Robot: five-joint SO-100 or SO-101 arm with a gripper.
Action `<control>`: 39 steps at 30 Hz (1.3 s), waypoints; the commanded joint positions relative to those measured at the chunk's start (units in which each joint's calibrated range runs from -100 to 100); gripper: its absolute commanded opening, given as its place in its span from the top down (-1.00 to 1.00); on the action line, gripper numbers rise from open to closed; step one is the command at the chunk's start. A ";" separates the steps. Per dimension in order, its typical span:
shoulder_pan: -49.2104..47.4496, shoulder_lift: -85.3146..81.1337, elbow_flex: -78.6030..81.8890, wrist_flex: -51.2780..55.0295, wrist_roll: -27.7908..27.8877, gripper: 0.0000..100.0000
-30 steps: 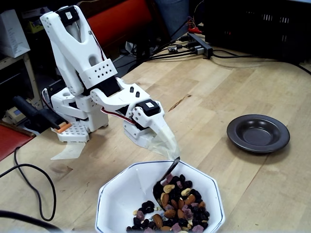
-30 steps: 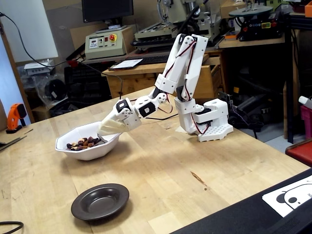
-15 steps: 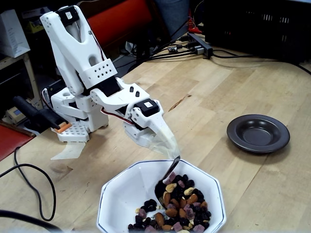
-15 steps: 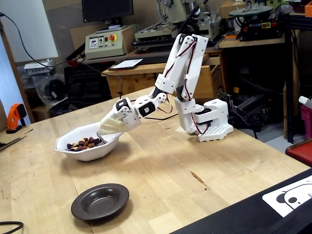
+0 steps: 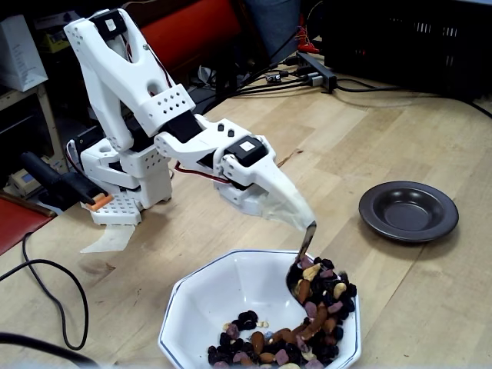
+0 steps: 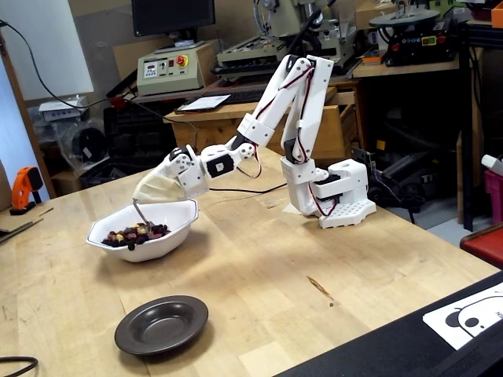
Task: Use spoon to transfer food from the white bowl to brown plate
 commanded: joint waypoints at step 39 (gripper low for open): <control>8.01 -1.10 -4.43 -10.27 -0.29 0.92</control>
